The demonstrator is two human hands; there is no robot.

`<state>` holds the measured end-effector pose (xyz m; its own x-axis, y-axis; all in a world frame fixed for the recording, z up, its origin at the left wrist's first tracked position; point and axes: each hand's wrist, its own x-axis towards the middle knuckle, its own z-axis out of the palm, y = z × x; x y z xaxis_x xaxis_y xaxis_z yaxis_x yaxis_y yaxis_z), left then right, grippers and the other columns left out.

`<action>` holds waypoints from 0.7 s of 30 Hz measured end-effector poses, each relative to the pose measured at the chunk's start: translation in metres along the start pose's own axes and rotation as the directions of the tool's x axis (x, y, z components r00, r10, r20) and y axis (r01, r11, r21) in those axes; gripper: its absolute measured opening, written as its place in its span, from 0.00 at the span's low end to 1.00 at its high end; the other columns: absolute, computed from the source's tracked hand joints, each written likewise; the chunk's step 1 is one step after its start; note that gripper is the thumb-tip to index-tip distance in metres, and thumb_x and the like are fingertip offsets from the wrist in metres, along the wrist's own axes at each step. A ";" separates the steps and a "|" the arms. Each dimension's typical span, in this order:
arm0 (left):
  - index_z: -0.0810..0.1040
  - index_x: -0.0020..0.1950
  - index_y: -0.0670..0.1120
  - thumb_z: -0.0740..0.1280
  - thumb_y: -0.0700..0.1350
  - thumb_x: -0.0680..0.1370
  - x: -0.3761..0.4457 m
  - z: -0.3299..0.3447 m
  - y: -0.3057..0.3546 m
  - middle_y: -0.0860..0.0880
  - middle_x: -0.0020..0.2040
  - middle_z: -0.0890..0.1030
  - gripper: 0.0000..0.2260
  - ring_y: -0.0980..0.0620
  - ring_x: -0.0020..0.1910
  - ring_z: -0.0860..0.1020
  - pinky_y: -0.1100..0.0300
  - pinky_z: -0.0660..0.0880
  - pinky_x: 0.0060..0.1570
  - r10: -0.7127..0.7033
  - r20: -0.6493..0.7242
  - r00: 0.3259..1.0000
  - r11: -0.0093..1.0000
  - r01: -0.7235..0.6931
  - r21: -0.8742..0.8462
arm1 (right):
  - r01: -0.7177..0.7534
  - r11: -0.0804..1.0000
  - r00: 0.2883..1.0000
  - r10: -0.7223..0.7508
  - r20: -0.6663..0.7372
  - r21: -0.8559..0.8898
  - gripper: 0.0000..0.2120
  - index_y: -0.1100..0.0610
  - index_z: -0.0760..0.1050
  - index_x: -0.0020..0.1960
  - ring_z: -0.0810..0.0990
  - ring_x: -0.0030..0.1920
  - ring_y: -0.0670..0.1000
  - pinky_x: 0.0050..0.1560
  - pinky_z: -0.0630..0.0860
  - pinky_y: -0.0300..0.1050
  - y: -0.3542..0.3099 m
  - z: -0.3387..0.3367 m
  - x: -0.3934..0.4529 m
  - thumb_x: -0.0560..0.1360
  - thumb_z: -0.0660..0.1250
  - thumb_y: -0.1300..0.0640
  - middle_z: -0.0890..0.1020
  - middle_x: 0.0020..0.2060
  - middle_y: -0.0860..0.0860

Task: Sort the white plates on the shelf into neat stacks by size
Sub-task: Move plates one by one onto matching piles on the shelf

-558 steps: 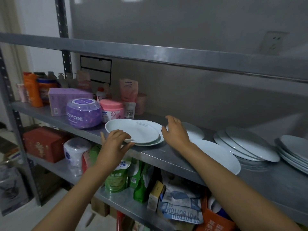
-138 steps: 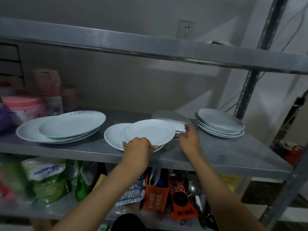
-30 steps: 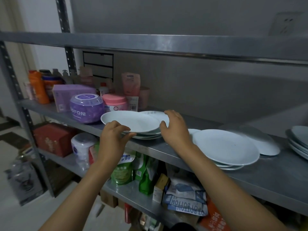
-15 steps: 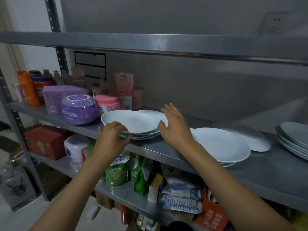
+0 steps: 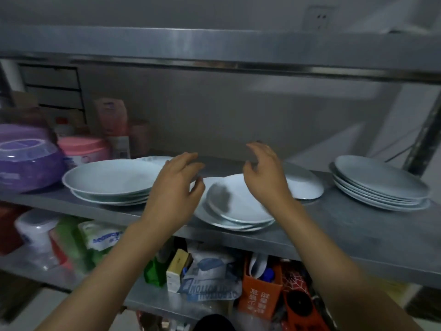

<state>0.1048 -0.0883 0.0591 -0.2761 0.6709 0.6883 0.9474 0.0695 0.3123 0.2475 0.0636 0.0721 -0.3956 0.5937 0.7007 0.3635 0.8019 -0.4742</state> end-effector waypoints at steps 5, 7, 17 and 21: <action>0.76 0.65 0.49 0.64 0.46 0.79 0.008 0.037 0.052 0.53 0.74 0.64 0.15 0.55 0.73 0.60 0.66 0.57 0.65 0.082 0.081 0.993 0.986 -0.069 -0.152 | -0.270 0.961 0.954 0.275 -0.121 0.049 0.23 0.60 0.75 0.64 0.75 0.63 0.56 0.64 0.68 0.43 0.066 -0.028 0.011 0.71 0.58 0.70 0.78 0.62 0.56; 0.75 0.66 0.49 0.64 0.46 0.79 0.011 0.052 0.070 0.53 0.75 0.63 0.15 0.55 0.73 0.60 0.68 0.55 0.64 0.122 0.107 0.987 0.980 -0.102 -0.172 | -0.364 0.931 0.926 0.361 -0.112 -0.006 0.25 0.59 0.76 0.64 0.76 0.63 0.56 0.65 0.71 0.45 0.092 -0.031 0.010 0.69 0.58 0.71 0.79 0.61 0.56; 0.72 0.68 0.50 0.60 0.53 0.80 0.029 0.095 0.103 0.53 0.74 0.65 0.18 0.54 0.71 0.63 0.70 0.54 0.61 0.185 0.333 0.925 0.969 -0.115 -0.218 | -0.451 0.820 0.793 0.549 0.264 -0.352 0.31 0.45 0.61 0.74 0.50 0.77 0.59 0.74 0.53 0.60 0.171 -0.019 -0.007 0.72 0.64 0.47 0.57 0.77 0.54; 0.73 0.67 0.50 0.59 0.55 0.80 0.032 0.100 0.098 0.55 0.72 0.68 0.18 0.57 0.69 0.65 0.72 0.54 0.59 0.131 0.408 0.904 0.971 -0.035 -0.236 | -0.311 0.860 0.832 0.452 0.322 -0.404 0.29 0.45 0.62 0.72 0.59 0.73 0.62 0.71 0.61 0.60 0.179 -0.018 -0.007 0.71 0.61 0.46 0.64 0.73 0.56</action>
<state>0.2053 0.0142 0.0464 -0.0592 0.9163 0.3961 0.8917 -0.1298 0.4335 0.3306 0.2015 -0.0075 -0.4361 0.8780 0.1972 0.7764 0.4779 -0.4107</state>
